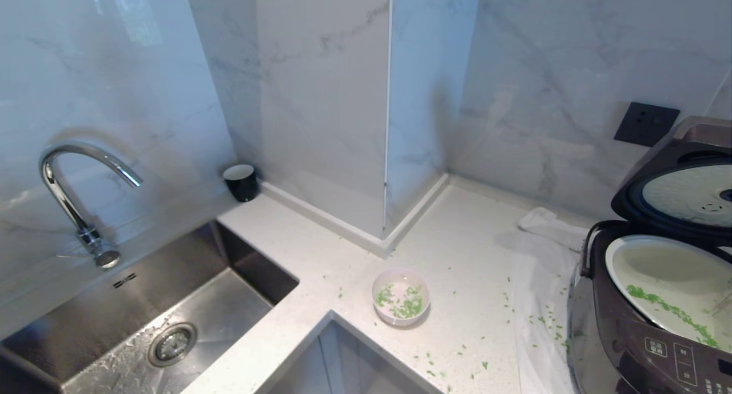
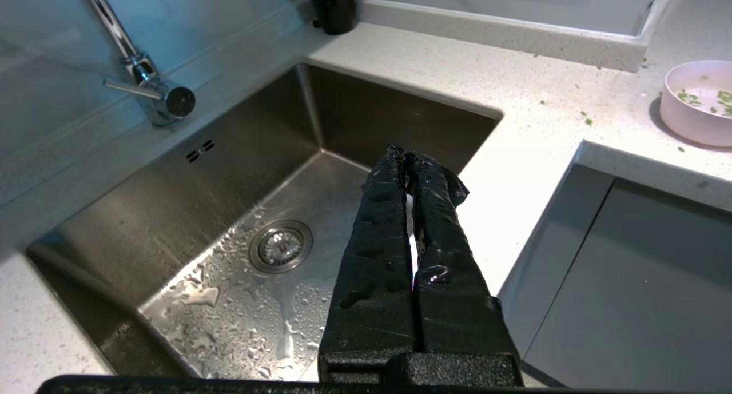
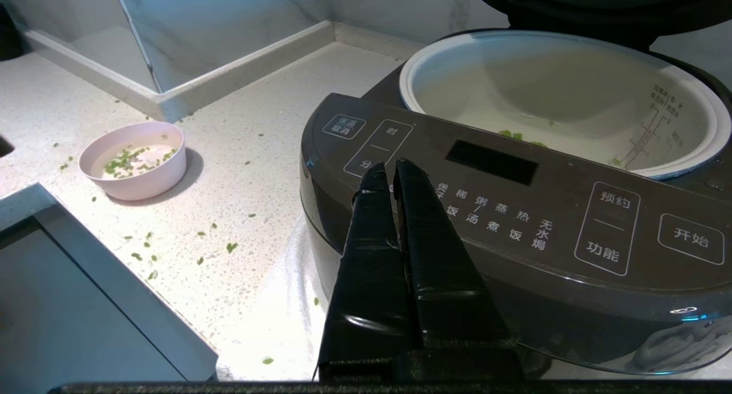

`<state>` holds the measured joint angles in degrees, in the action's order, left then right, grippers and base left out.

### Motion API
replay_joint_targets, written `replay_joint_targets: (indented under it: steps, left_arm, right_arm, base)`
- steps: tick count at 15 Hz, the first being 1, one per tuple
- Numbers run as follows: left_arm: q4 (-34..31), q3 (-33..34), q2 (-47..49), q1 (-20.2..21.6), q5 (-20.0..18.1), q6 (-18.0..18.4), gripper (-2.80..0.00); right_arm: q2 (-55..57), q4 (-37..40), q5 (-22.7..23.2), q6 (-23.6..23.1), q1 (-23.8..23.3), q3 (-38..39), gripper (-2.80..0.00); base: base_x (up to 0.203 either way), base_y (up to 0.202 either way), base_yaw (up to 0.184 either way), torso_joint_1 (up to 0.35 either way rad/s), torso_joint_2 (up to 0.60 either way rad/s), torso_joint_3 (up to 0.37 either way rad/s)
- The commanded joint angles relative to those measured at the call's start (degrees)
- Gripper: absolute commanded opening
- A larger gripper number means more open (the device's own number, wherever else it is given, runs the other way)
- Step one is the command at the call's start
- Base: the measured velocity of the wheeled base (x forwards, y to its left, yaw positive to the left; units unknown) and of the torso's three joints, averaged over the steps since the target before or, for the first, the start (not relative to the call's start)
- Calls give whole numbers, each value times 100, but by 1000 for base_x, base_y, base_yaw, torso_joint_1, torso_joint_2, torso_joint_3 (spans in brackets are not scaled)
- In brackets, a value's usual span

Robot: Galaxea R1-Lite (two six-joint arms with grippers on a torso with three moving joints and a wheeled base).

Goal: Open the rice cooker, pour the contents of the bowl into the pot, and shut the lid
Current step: Pour the water from the bowl into the rice cooker

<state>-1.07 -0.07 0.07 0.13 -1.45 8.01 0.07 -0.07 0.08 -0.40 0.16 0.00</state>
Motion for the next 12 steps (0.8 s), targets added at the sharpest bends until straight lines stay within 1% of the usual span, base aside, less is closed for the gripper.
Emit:
replay_joint_targets:
  steps: [1, 2, 3, 4, 5, 7, 12]
  left_arm:
    - [-61, -30, 29, 0, 13, 42, -280]
    - [-131, -58, 105, -10, 8, 0, -280]
    - [-180, -71, 138, -19, -3, -135, -280]
    - [-156, -61, 31, -17, -5, -162, -280]
    - [-77, -46, 19, -22, 4, -172, -280]
    - [-77, -37, 19, -13, -48, -151, -280]
    - [-77, -40, 19, -22, -45, -159, -280]
  right_arm:
    - [1, -1, 1, -16, 2, 0, -280]
    - [1, -1, 1, -13, 2, 0, -280]
    - [1, -1, 1, -12, 2, 0, -280]
    - [1, -1, 1, -4, 2, 0, -280]
    - [1, -1, 1, -4, 2, 0, -280]
    - [1, -1, 1, 3, 2, 0, -280]
    - [1, -1, 1, 5, 2, 0, -280]
  base:
    - [0, 0, 0, 0, 0, 0]
    - [0, 0, 0, 0, 0, 0]
    - [0, 0, 0, 0, 0, 0]
    - [0, 0, 0, 0, 0, 0]
    - [0, 0, 0, 0, 0, 0]
    - [0, 0, 0, 0, 0, 0]
    - [0, 0, 0, 0, 0, 0]
